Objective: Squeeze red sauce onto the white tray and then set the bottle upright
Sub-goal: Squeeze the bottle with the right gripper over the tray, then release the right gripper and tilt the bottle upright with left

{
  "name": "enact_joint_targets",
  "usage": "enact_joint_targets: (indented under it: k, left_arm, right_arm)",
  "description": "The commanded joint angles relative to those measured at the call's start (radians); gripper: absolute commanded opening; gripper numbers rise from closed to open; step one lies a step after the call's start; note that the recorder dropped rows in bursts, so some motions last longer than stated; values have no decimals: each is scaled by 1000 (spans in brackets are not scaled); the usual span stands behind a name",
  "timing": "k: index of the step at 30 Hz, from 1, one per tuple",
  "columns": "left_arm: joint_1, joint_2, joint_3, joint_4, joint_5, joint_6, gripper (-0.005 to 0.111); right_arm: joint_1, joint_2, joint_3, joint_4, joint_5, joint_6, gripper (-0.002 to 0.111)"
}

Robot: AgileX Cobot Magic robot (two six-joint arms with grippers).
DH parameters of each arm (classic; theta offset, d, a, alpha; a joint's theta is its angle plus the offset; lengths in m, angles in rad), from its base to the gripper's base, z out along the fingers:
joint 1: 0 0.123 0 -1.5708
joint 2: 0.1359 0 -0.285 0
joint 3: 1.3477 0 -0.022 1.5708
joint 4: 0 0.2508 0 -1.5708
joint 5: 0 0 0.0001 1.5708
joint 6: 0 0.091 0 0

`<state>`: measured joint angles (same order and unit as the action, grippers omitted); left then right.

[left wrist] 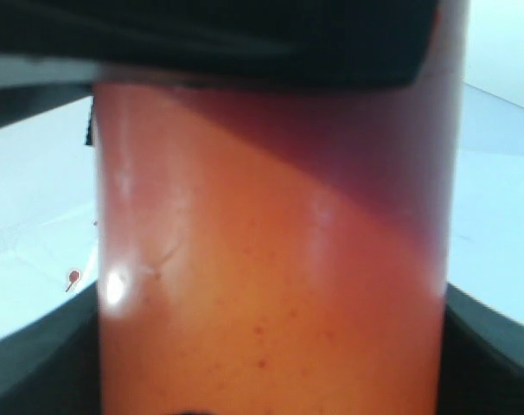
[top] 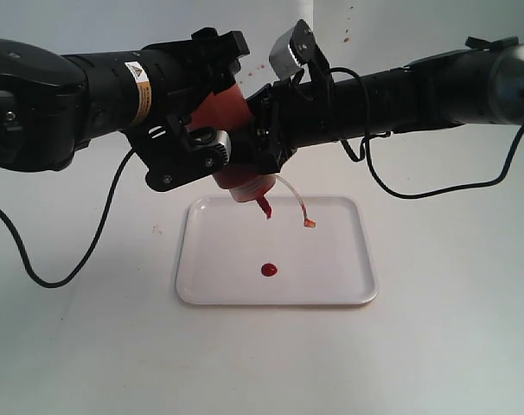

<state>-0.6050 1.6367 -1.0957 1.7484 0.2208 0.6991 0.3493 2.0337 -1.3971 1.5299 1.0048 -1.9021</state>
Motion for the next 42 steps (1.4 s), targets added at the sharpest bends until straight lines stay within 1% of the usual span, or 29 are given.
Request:
enact_joint_targets:
  k: [1, 12, 14, 17, 18, 19, 21, 22, 23, 28, 31, 32, 34, 36, 39, 42]
  left_arm:
    - [-5, -14, -16, -4, 18, -10, 0]
    - [-5, -14, -16, -4, 18, -10, 0]
    - [-5, -14, -16, -4, 23, -11, 0]
    - [-5, -14, -14, -4, 22, -11, 0]
    - [-5, -14, -14, -4, 22, -11, 0]
    - [-5, -14, -14, -4, 22, -11, 0]
    - [-5, -14, -14, -4, 22, -17, 0]
    - [-5, -14, -14, -4, 25, -17, 0]
    - [-5, -14, -14, -4, 34, -17, 0]
    - [-5, -14, -14, -4, 89, -17, 0]
    - [-5, -14, -12, -8, 97, -17, 0]
    - [-5, -14, -12, -40, 97, -17, 0]
    - [-5, -14, -12, -93, 97, -17, 0]
    - [-3, -14, -12, -110, 102, -17, 0]
    - [12, -14, -12, -125, 102, -18, 0]
    - [29, -14, -12, -182, 102, -23, 0]
  right_arm:
    - [0, -2, -1, -40, 28, -20, 0]
    - [0, -2, -1, -39, 20, -30, 0]
    - [0, -2, -1, -39, 10, -30, 3]
    - [0, -2, -1, -39, 10, -27, 23]
    - [0, -2, -1, -39, 10, -22, 38]
    - [0, -2, -1, -39, 10, -16, 50]
    - [0, -2, -1, -39, 10, -12, 81]
    - [0, -2, -1, -39, 10, -10, 94]
    - [0, -2, -1, -38, 10, -3, 104]
    - [-2, -2, -1, -26, 10, -3, 105]
    - [-13, -5, -1, -16, 30, -3, 105]
    - [-21, -5, -1, -3, 38, -3, 105]
    - [-40, -14, -1, 16, 48, -3, 105]
    - [-66, -26, -1, 18, 54, -3, 105]
    - [-112, -50, -1, 48, 84, -3, 105]
    - [-162, -74, -1, 102, 132, -3, 105]
